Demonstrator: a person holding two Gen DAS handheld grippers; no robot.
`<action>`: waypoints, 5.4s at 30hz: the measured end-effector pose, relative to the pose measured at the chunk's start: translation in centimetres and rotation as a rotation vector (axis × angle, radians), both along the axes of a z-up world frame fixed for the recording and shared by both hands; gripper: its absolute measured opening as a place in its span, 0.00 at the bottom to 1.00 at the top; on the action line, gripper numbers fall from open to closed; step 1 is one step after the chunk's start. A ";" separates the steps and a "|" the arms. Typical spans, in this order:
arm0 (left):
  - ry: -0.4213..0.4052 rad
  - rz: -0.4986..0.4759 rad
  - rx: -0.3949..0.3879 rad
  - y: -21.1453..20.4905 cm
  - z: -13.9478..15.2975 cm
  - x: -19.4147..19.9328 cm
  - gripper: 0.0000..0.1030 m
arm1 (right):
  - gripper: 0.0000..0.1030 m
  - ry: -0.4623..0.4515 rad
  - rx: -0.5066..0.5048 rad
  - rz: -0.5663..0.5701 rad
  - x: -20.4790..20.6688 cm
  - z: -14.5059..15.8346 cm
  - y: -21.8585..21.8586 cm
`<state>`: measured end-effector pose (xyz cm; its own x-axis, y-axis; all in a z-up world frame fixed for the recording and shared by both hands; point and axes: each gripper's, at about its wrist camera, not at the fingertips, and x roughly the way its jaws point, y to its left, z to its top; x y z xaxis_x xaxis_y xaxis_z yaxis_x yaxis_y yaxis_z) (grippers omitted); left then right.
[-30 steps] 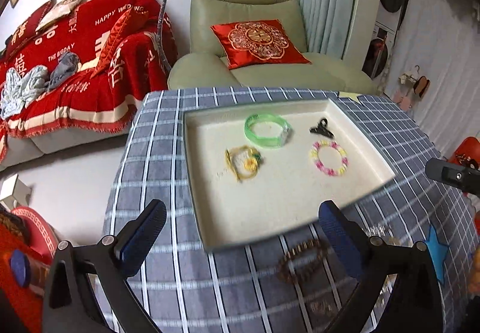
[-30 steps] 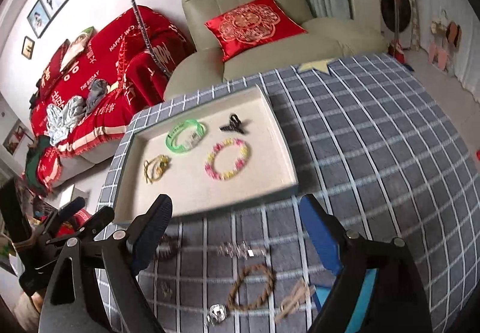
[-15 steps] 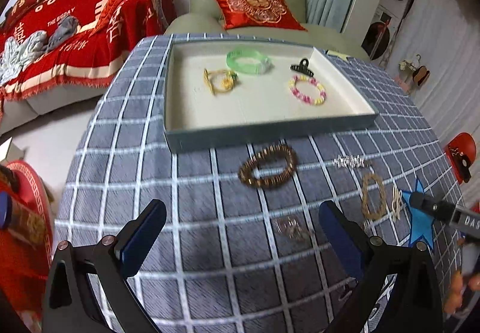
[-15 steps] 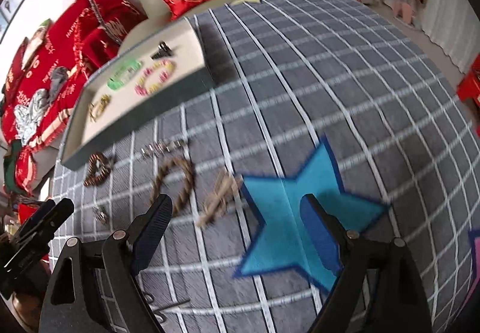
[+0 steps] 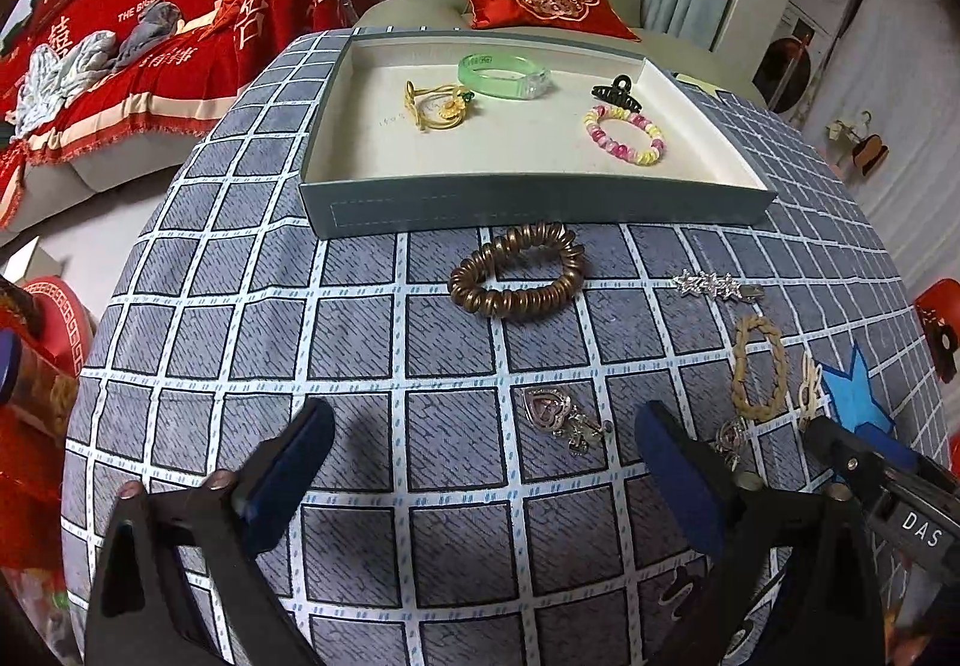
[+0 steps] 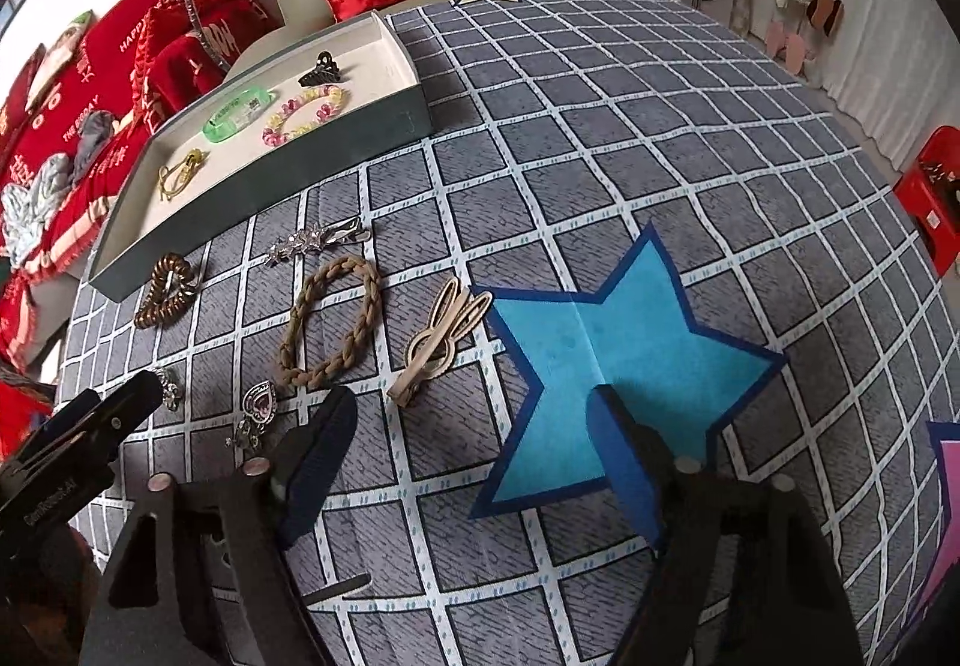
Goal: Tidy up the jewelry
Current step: 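Withdraw both tools from the tray toward the remaining jewelry, then grasp the silver heart charm with the left tool while the right grasps the gold bunny-ear hair clip, then carry both items into the tray while the right tool releases the gold hair clip there, then lower the silver heart charm into the tray and open the left tool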
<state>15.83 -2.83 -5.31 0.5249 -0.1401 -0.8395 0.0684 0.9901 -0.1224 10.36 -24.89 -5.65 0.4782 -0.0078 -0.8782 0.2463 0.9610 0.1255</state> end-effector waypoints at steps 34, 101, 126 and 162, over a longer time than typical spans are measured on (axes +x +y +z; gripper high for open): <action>-0.031 -0.147 -0.037 -0.9 0.0 -1.6 0.27 | 0.09 -0.057 -0.040 0.040 -0.4 0.0 1.3; -0.052 -0.180 -0.013 -1.3 2.4 18.2 0.22 | 0.09 -0.091 0.094 0.228 20.9 2.4 3.1; -0.032 -0.158 0.028 -1.3 1.3 17.9 0.22 | 0.51 -0.097 0.148 0.214 20.0 2.5 2.7; -0.184 -0.109 -0.003 2.1 7.2 13.1 0.23 | 0.60 -0.212 0.212 0.148 11.1 7.7 1.3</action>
